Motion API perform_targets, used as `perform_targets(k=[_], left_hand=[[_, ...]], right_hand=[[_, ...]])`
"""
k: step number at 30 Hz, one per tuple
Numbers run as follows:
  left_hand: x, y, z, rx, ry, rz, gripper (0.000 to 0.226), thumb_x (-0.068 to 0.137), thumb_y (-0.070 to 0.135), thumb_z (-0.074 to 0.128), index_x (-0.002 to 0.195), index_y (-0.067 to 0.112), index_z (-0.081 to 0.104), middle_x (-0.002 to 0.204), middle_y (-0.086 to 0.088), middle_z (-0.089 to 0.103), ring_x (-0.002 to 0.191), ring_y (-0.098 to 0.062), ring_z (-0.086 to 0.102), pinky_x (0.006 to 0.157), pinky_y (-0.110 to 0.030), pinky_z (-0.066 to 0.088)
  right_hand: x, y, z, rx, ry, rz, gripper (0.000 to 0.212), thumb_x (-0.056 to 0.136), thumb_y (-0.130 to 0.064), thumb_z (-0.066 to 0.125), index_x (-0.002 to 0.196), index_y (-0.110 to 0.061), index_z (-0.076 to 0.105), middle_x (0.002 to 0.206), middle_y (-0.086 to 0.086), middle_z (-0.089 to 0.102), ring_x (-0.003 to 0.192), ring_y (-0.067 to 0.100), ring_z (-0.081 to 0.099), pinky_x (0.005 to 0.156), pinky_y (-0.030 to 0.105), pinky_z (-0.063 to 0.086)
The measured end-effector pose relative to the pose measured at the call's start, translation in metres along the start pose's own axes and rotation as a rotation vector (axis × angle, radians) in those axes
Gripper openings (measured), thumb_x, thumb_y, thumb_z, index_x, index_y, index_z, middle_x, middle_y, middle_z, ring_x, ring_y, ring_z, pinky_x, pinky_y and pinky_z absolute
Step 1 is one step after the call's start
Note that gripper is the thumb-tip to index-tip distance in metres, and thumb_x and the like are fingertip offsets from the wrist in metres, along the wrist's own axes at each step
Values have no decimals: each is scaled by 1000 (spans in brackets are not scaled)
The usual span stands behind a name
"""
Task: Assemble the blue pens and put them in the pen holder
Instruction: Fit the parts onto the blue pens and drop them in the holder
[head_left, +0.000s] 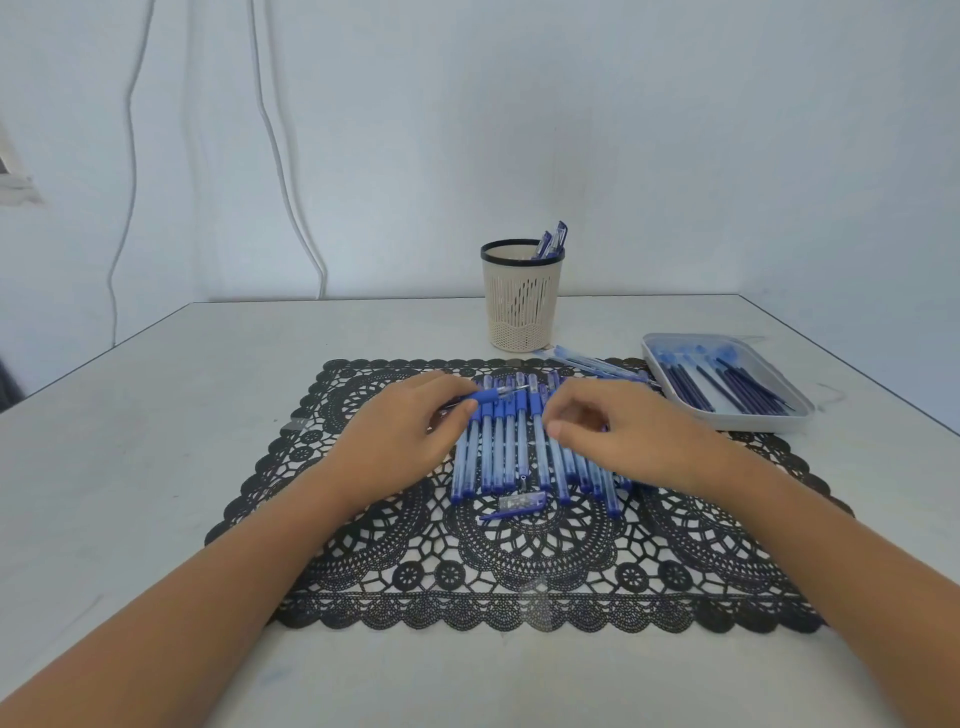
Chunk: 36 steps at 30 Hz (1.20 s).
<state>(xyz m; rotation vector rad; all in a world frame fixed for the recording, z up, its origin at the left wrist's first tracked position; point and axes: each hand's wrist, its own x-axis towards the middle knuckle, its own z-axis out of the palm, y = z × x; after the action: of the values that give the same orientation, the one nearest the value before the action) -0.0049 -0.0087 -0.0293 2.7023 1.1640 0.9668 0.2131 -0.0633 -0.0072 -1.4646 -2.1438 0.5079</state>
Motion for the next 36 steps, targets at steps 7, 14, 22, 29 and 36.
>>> perform_targets(k=[7,14,22,29,36], left_hand=[[0,-1,0,14,2,-18,27,95,25,49,114,12,62,97,7,62,82,-5,53,73,-12,37],[0,-1,0,-5,-12,-29,35,91,36,44,113,15,62,96,10,62,84,-6,56,75,-20,43],[0,1,2,-12,-15,-9,35,92,37,42,112,16,62,94,15,58,83,-5,57,73,-12,39],[0,2,3,-29,-25,14,38,90,38,40,112,16,62,93,14,59,82,-2,54,74,-13,41],[0,5,4,-38,-19,65,42,91,44,37,112,17,62,89,19,55,79,5,53,70,-10,39]], right_hand=[[0,-9,16,-181,-137,-182,21,90,-28,56,109,-30,65,91,-16,54,77,-1,53,72,9,40],[1,-13,18,-84,-7,-102,15,90,-20,56,102,-21,66,84,-16,59,78,1,57,75,10,47],[6,-3,9,283,433,94,11,87,-16,62,92,-22,69,75,-14,62,63,-11,53,61,1,41],[7,-1,10,302,430,72,11,86,-15,63,89,-24,69,73,-15,62,62,-13,54,59,2,42],[7,-3,14,325,377,54,14,86,-15,64,85,-29,67,77,-11,66,69,-2,59,65,5,45]])
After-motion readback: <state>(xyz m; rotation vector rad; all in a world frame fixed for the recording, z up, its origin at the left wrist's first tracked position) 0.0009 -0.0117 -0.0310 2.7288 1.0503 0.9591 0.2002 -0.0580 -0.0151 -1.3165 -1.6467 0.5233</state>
